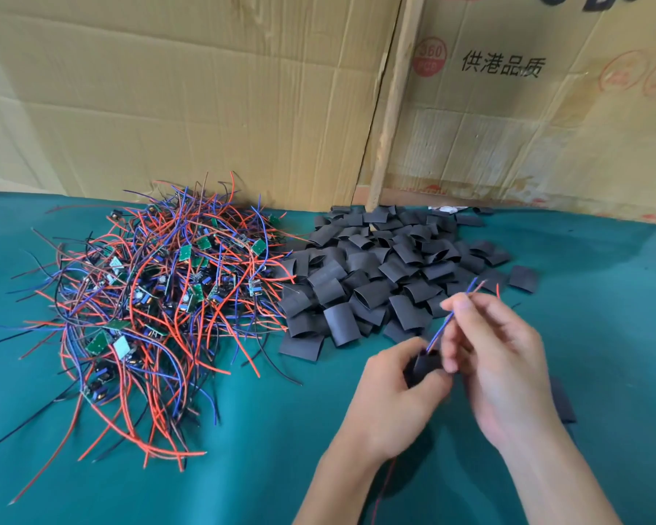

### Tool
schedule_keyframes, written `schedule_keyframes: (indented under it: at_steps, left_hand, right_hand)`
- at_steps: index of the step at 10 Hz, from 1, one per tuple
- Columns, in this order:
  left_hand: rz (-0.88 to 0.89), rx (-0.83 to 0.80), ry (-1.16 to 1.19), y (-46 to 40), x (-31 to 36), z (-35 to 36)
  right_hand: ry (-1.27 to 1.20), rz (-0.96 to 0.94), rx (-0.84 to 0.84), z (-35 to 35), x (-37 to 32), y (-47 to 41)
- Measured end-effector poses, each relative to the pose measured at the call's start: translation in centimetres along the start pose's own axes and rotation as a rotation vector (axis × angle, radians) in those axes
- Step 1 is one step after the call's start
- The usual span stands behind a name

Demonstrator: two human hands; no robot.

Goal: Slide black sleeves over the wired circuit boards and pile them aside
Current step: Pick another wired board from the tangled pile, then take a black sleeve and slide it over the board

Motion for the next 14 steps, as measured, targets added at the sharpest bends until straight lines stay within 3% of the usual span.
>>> schedule_keyframes:
  at_steps: [2,4,6,8,9,10,11,12,13,14]
  left_hand:
    - [-0.177,-0.235,0.306,0.7,-0.1,0.7]
    - [-0.214,-0.342,0.402,1.2,0.2,1.7]
    - [-0.186,-0.353,0.372,1.2,0.6,1.8]
    - [-0.097,-0.387,0.231,1.1,0.6,2.2]
    - [-0.125,-0.307,0.228,0.8,-0.1,1.9]
    - [-0.198,-0.157,0.408,0.1,-0.5,1.2]
    - [-0.269,-0.084,0.552,-0.7,-0.8,0.8]
    - [-0.339,-0.088,0.623,-0.8,-0.6,0.3]
    - [-0.315,-0.119,0.669,-0.9,-0.6,0.0]
    - [-0.408,-0.028,0.465,-1.3,0.0,0.5]
  right_hand:
    - [0.053,-0.004,-0.050,-0.7,-1.1,-0.1]
    - [-0.092,0.042,0.099,-2.2,-1.5,-0.9]
    - [-0.257,0.035,0.269,-4.5,-2.5,-1.6]
    - [-0.242,-0.095,0.283,-6.6,-5.7,-2.3]
    - [0.056,-0.131,0.406,-8.7,-7.6,-3.0]
    - [0.575,-0.091,0.471,-9.4,-7.4,-4.0]
    - [1.204,-0.202,0.473,-6.6,-8.0,-4.4]
    - [1.170,-0.490,0.202,3.6,-8.5,-2.6]
    - [0.900,-0.531,-0.396,16.4,-5.1,0.4]
    - [1.092,-0.596,-0.733,25.8,0.6,2.6]
Point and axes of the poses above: each hand's wrist, its own y-axis away from the middle knuckle, its own z-axis out of the palm, x = y × z, the point moved 5 cm from there along -y, towards the middle knuckle, and after that the axes turned 8 degrees about x, right-handed, at the moved point
